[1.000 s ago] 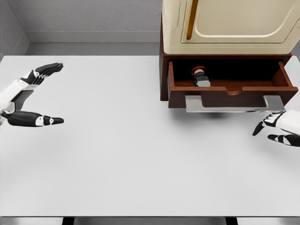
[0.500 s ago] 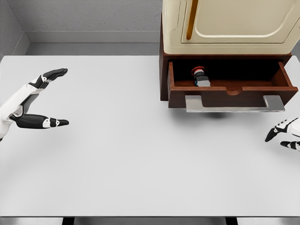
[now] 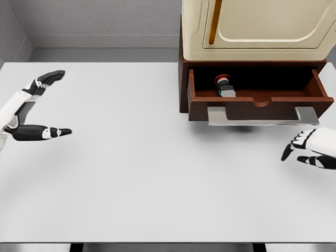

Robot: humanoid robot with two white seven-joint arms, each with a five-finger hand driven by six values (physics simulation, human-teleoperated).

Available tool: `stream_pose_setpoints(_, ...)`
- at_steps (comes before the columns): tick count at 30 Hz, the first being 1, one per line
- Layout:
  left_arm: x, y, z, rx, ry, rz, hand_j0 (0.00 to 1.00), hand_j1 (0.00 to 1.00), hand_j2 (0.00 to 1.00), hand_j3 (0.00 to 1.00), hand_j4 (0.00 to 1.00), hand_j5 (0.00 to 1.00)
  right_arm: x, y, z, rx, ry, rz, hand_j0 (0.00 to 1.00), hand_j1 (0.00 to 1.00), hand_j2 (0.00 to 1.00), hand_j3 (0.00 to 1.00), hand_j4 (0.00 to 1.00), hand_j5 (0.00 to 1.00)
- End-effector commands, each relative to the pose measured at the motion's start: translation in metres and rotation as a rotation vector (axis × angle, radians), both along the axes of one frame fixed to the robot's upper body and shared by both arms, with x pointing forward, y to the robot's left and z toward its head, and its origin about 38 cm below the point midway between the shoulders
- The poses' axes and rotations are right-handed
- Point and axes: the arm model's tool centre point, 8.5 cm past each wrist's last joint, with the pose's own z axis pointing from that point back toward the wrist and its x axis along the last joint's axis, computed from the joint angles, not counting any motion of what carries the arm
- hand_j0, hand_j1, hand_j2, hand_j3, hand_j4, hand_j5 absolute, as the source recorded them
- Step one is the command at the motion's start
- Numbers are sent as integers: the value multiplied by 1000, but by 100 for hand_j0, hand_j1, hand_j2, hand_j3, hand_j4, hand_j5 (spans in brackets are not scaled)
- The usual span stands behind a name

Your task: Put the switch into the drawer with left arm, and close the drawer with right arm

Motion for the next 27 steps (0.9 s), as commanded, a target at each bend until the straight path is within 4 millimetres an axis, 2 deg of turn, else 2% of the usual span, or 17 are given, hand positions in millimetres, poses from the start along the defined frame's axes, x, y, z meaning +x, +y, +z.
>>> stream_pose_setpoints(1,0,2,-1,9,-7,24,100,100,100,100,100,100,0,2,3,7,-3,4,55,55,55,55,55,55)
stream_pose_setpoints(3,-2,-7,6,17,-36,1,100,100,100,100,100,100,6,3,14,5,-37,7,55,55,55,55,55,55)
stream_pose_setpoints(6,-4,-10,7,26,-40,-6,100,100,100,100,100,100,12,4,26,7,-80,10,56,56,56,56,56,56)
stream_pose_setpoints(8,-3,-15,6,106,-45,1,100,100,100,100,100,100,13,3,28,10,-83,6,56,56,56,56,56,56)
stream_pose_setpoints(14,-3,-16,5,104,-42,2,100,100,100,100,100,100,17,3,34,14,-103,4,57,57,57,57,57,57)
stream_pose_setpoints(23,-3,-16,5,106,-42,2,100,100,100,100,100,100,19,-2,36,-7,-108,-3,57,57,57,57,57,57)
stream_pose_setpoints(27,-3,-16,5,106,-42,2,100,100,100,100,100,100,13,-2,23,-14,-68,-3,59,59,59,59,59,59)
